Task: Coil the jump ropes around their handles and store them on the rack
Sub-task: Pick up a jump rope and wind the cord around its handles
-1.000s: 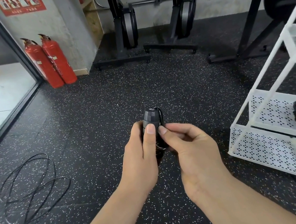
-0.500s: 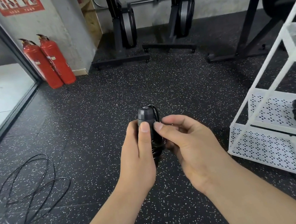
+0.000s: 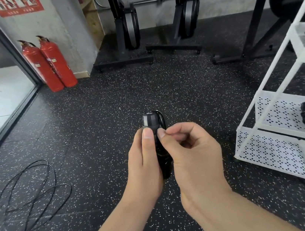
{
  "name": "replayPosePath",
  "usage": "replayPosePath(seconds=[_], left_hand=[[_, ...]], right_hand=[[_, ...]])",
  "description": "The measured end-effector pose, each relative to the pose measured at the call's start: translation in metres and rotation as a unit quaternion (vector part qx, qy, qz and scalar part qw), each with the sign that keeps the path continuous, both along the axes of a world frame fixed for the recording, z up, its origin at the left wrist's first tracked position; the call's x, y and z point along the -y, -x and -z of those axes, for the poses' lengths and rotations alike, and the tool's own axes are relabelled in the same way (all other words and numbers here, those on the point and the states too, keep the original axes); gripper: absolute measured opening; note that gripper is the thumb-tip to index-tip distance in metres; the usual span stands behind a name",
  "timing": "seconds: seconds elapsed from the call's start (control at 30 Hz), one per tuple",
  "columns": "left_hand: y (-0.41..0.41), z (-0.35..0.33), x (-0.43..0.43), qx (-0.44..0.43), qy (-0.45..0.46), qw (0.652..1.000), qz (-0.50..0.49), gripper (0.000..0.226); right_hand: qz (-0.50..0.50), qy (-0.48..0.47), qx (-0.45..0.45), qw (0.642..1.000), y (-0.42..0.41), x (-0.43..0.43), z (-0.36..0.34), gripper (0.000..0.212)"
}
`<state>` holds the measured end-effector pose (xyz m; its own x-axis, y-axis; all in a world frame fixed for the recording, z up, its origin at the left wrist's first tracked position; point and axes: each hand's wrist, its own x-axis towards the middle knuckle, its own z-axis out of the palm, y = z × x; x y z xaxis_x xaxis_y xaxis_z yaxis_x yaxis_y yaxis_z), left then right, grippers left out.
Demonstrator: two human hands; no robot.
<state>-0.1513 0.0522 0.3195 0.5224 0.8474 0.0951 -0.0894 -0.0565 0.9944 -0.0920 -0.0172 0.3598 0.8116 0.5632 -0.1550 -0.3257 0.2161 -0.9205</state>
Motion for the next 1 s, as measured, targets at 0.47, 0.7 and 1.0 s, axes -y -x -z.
replayPosePath(seconds=[0.47,0.7,1.0], left_hand=[[0.000,0.000,0.000,-0.022,-0.031,0.999,-0.004,0.049],[0.002,0.002,-0.005,-0.076,-0.086,0.993,-0.010,0.045],[0.007,0.007,-0.012,-0.143,-0.169,0.975,-0.030,0.046]], right_hand=[[-0.023,0.016,-0.033,0.999,-0.013,0.000,-0.006,0.022],[-0.081,0.096,-0.005,0.992,-0.031,0.001,-0.011,0.016],[-0.186,0.148,0.098,0.966,-0.052,0.003,-0.014,0.006]])
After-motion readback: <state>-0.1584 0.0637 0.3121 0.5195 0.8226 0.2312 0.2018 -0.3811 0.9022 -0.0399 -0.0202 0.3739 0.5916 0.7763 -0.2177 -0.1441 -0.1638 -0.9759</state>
